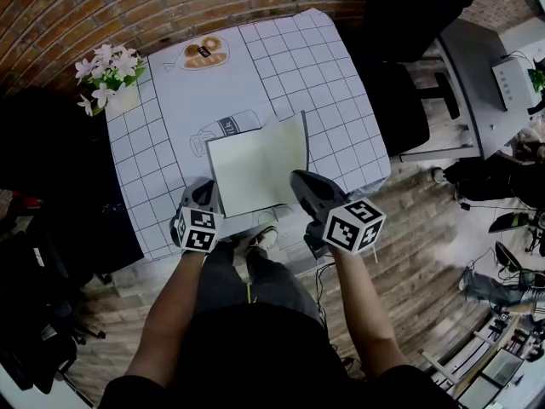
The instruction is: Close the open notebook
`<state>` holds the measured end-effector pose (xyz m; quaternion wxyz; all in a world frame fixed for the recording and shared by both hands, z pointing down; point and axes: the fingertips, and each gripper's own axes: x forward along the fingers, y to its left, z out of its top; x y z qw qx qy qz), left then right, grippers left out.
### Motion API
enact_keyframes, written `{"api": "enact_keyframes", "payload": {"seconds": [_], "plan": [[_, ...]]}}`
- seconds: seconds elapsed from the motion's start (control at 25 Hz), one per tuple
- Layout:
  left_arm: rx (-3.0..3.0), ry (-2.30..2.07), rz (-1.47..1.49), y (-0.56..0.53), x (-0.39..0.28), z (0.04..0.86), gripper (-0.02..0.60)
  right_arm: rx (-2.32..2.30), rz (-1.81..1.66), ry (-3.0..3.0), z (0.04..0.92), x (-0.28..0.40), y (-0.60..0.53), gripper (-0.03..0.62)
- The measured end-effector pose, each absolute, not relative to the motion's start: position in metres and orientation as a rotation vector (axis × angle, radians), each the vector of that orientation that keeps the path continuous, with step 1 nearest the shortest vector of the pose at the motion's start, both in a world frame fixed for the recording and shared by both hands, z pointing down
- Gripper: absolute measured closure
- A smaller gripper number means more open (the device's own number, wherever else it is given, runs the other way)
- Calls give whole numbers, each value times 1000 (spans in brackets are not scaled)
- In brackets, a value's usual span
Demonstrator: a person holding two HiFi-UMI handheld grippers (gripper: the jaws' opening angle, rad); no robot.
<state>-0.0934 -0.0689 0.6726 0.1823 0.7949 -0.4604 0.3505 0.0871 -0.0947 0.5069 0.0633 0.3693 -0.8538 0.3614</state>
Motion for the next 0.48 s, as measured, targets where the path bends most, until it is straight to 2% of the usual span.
{"api": "enact_keyframes", "payload": {"seconds": [0.48], "plan": [[2248, -1291, 975, -69, -93, 673, 557, 881, 1091, -2761, 487, 29, -77, 577]]}}
